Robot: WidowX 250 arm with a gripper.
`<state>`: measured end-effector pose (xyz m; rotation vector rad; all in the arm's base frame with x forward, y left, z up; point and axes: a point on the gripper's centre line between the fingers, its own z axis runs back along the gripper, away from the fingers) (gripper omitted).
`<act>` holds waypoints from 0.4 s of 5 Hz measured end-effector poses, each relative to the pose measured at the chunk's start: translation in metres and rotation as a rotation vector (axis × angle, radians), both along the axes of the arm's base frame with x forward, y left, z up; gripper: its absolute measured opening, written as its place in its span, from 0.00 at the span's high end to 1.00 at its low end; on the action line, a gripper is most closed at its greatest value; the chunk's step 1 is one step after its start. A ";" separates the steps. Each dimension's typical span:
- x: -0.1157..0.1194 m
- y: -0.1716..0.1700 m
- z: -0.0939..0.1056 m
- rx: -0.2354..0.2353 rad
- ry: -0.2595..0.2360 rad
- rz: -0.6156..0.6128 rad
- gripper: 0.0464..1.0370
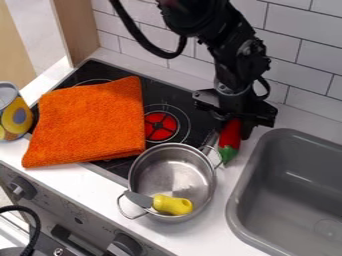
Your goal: Put the red pepper between the burner and the sink
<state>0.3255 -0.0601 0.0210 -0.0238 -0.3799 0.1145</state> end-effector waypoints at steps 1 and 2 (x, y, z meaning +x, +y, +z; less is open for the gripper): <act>-0.001 0.001 0.000 0.001 0.006 -0.006 0.52; -0.003 0.001 -0.003 0.020 0.009 -0.017 0.24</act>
